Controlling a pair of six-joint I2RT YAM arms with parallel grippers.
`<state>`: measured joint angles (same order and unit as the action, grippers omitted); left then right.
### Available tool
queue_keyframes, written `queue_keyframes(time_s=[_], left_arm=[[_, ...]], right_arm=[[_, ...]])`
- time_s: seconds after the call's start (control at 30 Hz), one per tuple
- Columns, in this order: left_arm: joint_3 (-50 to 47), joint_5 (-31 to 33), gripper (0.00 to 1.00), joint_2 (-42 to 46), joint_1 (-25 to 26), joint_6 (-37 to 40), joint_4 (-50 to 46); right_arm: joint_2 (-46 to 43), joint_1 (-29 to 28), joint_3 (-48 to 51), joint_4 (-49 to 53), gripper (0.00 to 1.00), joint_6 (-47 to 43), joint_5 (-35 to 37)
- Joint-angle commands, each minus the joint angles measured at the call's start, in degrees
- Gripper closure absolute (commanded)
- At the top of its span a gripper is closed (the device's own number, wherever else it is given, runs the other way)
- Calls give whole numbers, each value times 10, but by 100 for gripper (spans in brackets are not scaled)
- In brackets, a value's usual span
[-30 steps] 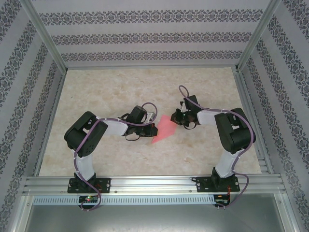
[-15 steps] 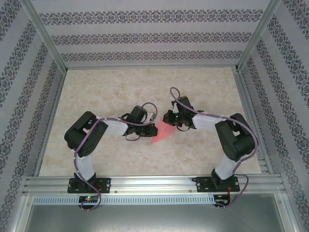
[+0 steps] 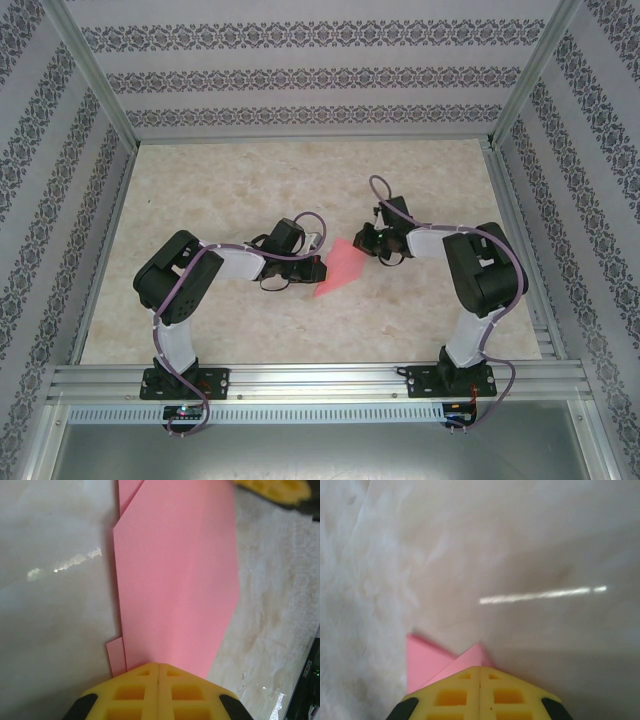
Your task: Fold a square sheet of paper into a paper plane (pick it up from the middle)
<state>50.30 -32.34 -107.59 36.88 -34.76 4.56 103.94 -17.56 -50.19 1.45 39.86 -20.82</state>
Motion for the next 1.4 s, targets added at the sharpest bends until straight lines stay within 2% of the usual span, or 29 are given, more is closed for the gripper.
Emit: queue_keyframes(time_s=[0.0, 0.13, 0.27, 0.53, 0.8, 1.03, 1.27, 1.37], left_arm=[[-33, 33, 100, -45, 1, 15, -116], [-30, 33, 100, -45, 1, 15, -116], [-31, 33, 100, -43, 1, 13, -112], [-29, 33, 100, -39, 1, 10, -107], [-24, 29, 100, -30, 1, 12, -107], [6, 15, 100, 7, 1, 17, -122], [19, 19, 87, 95, 1, -8, -89], [16, 17, 86, 97, 2, -15, -73]], right_arm=[[-21, 14, -16, 12, 97, 22, 75], [-85, -24, -15, 19, 97, 32, 95], [-131, -70, 28, 0, 97, 61, 87], [-94, -127, 73, -62, 97, 95, 8], [-35, -132, 64, -66, 97, 95, -24], [-19, -127, 73, -2, 97, 78, 23], [-11, -121, 82, 6, 98, 73, 31], [-7, -121, 82, 6, 98, 73, 31]])
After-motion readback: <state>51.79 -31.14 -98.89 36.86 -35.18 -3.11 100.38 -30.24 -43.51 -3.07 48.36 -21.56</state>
